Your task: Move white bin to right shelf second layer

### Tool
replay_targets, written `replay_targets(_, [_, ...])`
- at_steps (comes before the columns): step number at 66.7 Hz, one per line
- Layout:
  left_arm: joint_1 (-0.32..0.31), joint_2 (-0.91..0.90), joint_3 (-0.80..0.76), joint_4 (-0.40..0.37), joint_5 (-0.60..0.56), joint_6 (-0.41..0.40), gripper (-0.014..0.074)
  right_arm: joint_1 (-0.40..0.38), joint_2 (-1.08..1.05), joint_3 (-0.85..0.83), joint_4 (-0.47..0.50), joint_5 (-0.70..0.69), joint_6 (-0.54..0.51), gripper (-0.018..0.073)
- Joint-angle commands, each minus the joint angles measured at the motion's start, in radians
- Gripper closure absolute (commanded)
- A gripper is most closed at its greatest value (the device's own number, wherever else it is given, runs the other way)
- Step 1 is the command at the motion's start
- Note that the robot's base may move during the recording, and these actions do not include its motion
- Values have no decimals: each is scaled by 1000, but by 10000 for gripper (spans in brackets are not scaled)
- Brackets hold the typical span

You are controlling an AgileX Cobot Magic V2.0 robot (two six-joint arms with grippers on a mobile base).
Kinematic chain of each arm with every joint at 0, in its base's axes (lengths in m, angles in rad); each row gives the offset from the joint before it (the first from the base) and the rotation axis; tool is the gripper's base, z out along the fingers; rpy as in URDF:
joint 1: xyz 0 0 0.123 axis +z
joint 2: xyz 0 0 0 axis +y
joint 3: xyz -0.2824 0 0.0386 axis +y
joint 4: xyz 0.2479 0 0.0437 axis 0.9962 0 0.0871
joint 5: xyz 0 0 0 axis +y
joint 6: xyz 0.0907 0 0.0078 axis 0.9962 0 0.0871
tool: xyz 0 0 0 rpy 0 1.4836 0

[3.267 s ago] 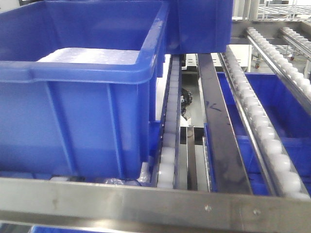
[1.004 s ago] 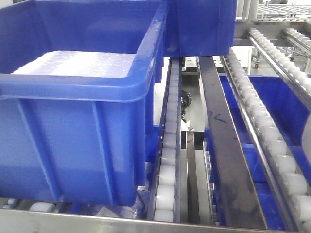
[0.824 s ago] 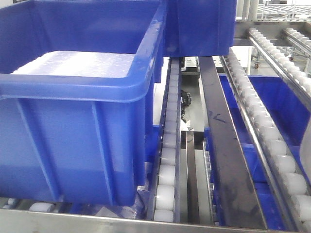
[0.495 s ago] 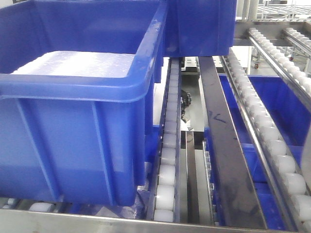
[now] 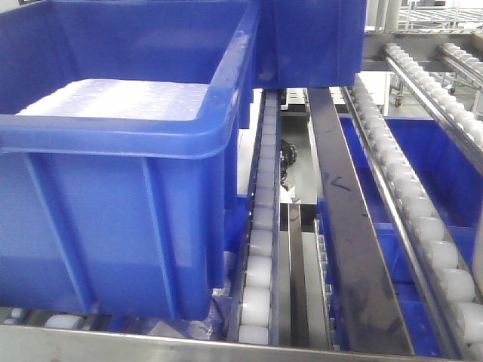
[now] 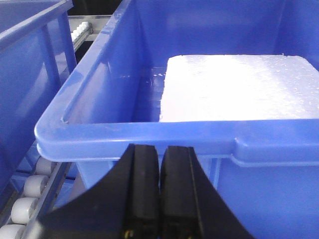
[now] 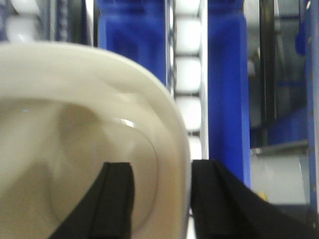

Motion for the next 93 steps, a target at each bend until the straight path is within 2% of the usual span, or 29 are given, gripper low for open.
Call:
replay_targets(1, [-4, -15, 37, 0, -87, -3, 512, -6, -57, -34, 9, -76, -7, 159])
replay_targets(22, [-4, -15, 37, 0, -87, -3, 512, -5, -318, -34, 9, -67, -7, 188])
replay_targets(25, [-4, -15, 37, 0, -87, -3, 512, -5, -356, -31, 9, -67, -7, 228])
replay_targets(31, [-4, -15, 37, 0, -87, -3, 512, -5, -438, -18, 9, -84, -7, 363])
replay_targets(34, [-4, -15, 37, 0, -87, -3, 512, -5, -483, 4, 9, -114, -7, 443])
replay_targets(39, [-4, -15, 37, 0, -87, -3, 512, -3, -543, 51, 9, -174, -7, 527])
replay_targets(47, [-4, -15, 37, 0, -87, -3, 512, -3, -639, 137, 9, -322, -7, 512])
replay_targets(55, [-4, -15, 37, 0, -87, -3, 512, -3, -711, 239, 9, -538, -7, 512])
replay_targets(59, [-4, -15, 37, 0, -87, -3, 512, -3, -723, 270, 9, -591, -7, 512])
replay_targets(93, [-4, -15, 37, 0, -87, -3, 512, -2, -725, 329, 3, -557, -7, 512])
